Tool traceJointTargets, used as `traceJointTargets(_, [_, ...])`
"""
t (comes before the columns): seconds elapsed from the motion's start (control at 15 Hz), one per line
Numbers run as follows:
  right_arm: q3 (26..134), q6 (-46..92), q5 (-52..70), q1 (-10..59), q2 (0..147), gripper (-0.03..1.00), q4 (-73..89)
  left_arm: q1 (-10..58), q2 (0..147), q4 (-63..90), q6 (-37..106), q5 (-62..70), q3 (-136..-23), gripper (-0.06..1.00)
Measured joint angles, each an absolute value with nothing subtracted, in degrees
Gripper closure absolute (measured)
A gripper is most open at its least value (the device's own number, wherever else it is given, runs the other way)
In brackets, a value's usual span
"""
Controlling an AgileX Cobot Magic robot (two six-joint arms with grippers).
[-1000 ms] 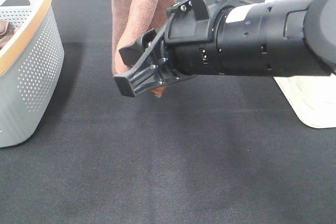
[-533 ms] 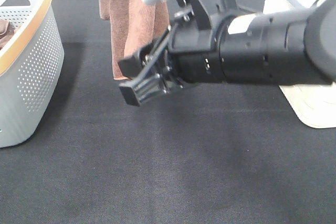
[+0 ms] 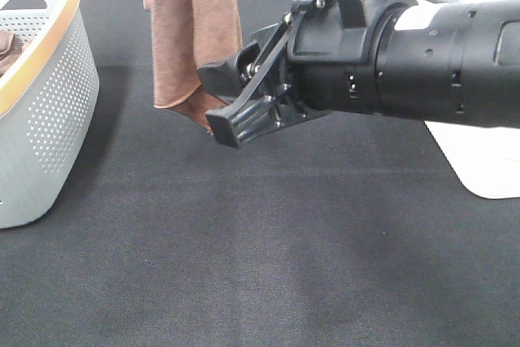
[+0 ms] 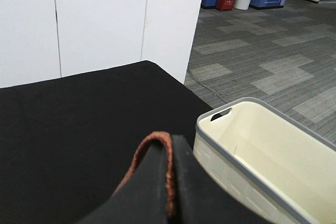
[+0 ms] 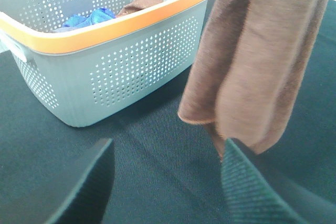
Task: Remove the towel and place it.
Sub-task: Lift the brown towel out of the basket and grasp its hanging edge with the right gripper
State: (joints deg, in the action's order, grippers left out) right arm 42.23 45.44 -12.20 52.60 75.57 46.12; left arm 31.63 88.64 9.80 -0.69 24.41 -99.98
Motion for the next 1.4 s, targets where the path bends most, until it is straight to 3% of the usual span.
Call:
traceJointTargets(0.73, [47.4, 45.8, -15.0, 52.6, 84.5, 0.39, 44.6, 33.3, 88.8, 16.0, -1.1, 25.1, -100.0, 0.94])
traceJointTargets(1.13, [47.4, 59.7, -18.3, 52.6, 84.9, 0.39, 58.3, 33.3, 87.7, 16.2, -1.1, 25.4, -100.0, 0.94])
traceJointTargets(1.4, [47.4, 60.7, -18.5, 52.6, 84.9, 0.39, 58.5, 33.3, 87.4, 16.4, -1.1, 26.2, -100.0, 0.94])
